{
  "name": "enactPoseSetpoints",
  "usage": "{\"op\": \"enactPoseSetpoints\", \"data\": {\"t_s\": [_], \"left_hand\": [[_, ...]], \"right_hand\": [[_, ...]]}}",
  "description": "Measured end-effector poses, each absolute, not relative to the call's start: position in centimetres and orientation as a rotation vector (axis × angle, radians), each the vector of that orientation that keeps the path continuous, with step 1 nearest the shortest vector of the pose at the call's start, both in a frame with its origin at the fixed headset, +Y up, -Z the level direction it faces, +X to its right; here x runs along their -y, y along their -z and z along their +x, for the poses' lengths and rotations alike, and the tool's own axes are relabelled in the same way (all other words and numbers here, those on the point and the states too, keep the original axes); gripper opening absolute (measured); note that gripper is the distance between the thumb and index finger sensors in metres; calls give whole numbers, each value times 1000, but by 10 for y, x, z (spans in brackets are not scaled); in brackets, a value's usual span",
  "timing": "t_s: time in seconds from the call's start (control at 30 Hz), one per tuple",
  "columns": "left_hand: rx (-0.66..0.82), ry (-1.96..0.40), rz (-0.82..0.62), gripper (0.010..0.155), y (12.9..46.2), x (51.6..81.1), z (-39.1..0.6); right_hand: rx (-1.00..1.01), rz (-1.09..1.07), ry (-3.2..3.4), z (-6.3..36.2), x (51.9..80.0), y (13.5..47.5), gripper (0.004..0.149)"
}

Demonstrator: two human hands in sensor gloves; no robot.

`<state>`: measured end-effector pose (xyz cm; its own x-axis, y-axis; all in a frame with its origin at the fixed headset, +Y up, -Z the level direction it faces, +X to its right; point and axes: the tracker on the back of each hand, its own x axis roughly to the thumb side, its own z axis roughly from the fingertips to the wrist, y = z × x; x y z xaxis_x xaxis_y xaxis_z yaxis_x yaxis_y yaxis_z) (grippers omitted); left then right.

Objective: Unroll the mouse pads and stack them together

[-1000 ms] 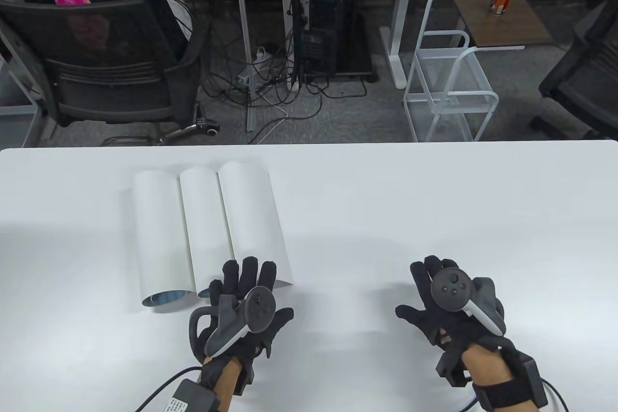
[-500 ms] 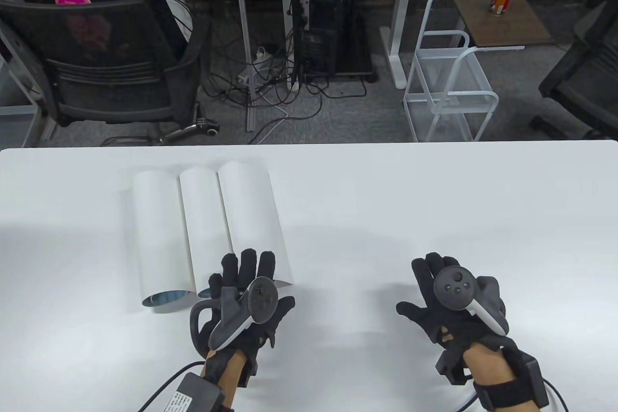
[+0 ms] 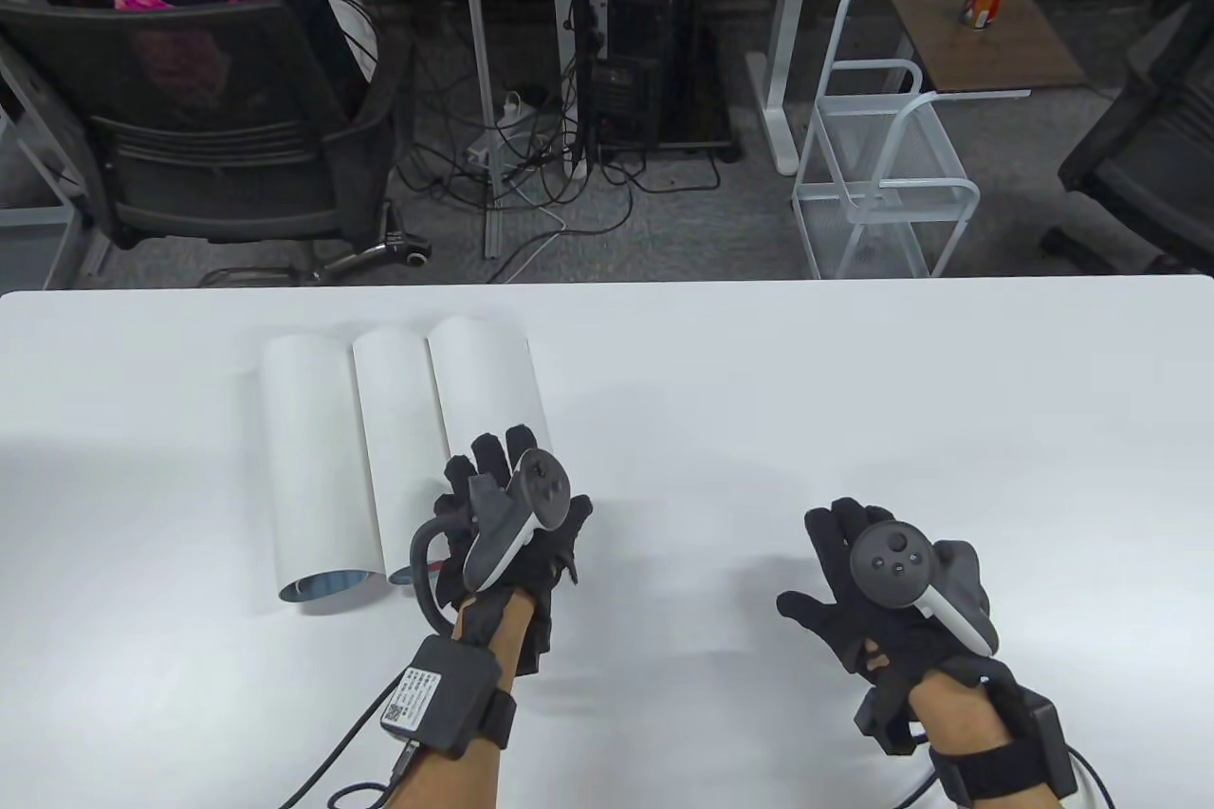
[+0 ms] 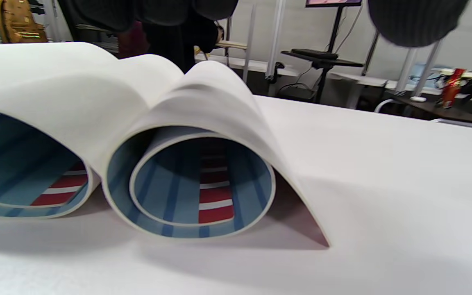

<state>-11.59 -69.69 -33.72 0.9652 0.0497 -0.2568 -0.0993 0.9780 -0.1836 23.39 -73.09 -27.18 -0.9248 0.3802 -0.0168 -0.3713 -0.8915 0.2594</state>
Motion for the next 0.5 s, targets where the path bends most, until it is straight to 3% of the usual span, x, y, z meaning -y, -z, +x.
{"op": "enactPoseSetpoints", "data": {"t_s": [0.23, 0.5], "left_hand": [[-439, 41, -256, 97, 365, 719, -116], [-518, 184, -286, 99, 378, 738, -110]], "right_hand": [[-375, 46, -2723, 234, 731, 272, 87], [-394, 60, -2735, 231, 732, 272, 86]]}}
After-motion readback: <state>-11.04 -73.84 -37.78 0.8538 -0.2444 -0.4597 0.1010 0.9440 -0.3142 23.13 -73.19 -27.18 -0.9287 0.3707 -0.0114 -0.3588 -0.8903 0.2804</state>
